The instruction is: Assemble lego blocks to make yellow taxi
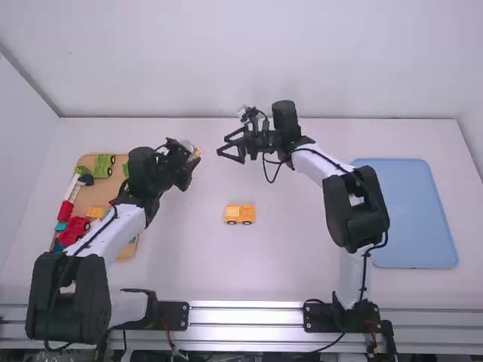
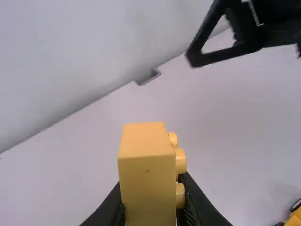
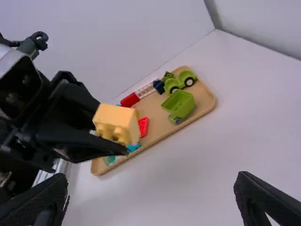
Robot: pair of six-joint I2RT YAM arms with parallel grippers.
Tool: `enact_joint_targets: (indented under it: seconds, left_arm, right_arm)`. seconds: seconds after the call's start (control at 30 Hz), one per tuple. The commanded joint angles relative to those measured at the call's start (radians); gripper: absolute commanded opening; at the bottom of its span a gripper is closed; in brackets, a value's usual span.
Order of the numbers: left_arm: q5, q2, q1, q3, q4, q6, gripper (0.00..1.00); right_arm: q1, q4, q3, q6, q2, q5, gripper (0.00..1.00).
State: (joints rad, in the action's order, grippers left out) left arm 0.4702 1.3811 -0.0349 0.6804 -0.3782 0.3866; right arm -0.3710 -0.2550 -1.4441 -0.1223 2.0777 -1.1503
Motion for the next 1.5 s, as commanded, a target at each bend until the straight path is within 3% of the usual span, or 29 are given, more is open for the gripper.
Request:
enact_joint_targets:
  seconds: [0.0,0.2,0.87,1.0,1.47]
  left_arm:
    - [0.027,0.032,-0.035,-0.014,-0.027,0.034,0.05]
    - [-0.107,0.104,-0.105,0.0,-0.103,-0.022,0.02]
    - [-0.086,0.187,-0.135,0.001,-0.317,-0.309,0.02]
    - [-0.104,0.188,-0.135,0.001,-0.339,-0.335,0.02]
    - [-0.117,0.222,-0.135,0.001,-0.432,-0.377,0.02]
  right_arm:
    - [-0.005,0.002,0.006,-0.012,0.006,-0.019,0.91]
    - [-0.023,0.037,0.006,-0.004,0.006,0.055,0.89]
    - [-0.09,0.024,0.006,0.044,0.006,0.195,0.72]
    - [-0.094,0.015,0.006,0.044,0.006,0.206,0.64]
    - [-0.127,-0.003,0.006,0.044,0.006,0.212,0.54]
